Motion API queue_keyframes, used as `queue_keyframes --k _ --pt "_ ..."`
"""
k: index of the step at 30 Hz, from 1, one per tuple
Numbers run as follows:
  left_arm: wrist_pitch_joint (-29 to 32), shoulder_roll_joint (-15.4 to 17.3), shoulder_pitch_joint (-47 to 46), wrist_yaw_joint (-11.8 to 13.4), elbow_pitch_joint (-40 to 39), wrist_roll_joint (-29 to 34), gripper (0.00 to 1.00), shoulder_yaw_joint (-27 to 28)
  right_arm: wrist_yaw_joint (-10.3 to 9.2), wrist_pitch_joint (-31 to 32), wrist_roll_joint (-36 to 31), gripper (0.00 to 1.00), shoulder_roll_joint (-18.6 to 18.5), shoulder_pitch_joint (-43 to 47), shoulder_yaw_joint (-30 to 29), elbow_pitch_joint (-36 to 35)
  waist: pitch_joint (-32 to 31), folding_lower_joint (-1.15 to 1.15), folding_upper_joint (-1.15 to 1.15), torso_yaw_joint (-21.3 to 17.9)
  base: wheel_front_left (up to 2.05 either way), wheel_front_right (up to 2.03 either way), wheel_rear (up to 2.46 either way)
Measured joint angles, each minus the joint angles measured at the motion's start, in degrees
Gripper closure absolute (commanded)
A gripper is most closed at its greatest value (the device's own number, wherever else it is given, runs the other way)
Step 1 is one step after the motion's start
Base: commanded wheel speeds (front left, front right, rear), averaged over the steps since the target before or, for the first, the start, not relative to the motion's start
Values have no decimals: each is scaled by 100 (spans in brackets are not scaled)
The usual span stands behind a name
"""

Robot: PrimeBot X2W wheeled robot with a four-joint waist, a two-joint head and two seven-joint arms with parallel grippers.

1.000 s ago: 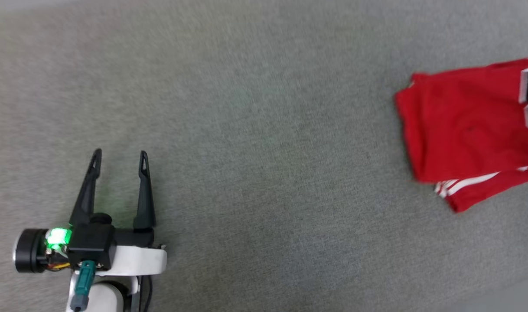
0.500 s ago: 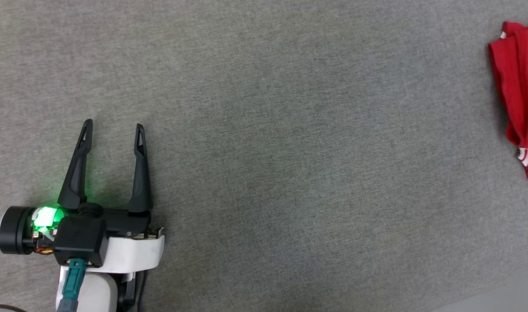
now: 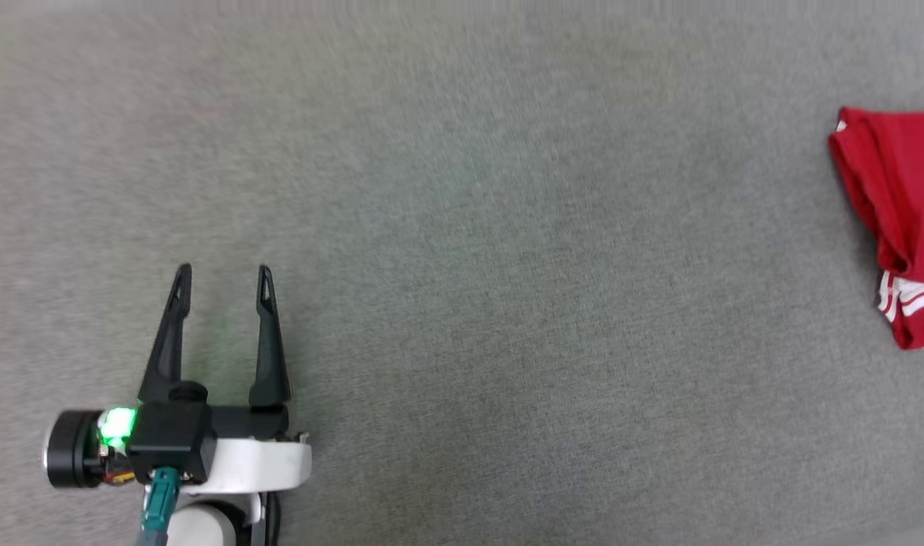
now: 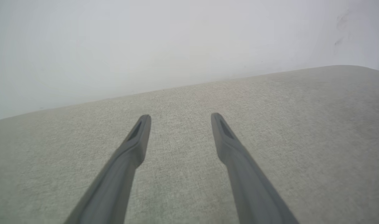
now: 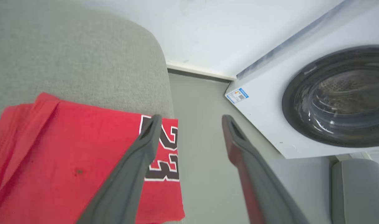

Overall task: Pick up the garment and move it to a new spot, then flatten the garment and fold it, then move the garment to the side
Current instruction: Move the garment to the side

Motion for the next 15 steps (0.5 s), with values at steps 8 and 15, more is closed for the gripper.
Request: queue_keyframes --k 8,15 --pt "15 -193 375 97 129 -122 0 37 0 -1878 -1335 0 791 -4 -1106 -146 -756 0 0 277 0 0 0" --pt "15 -332 644 93 224 -185 0 53 0 -2494 -2063 0 2109 712 -1830 -1134 -1263 -1 0 586 0 0 0"
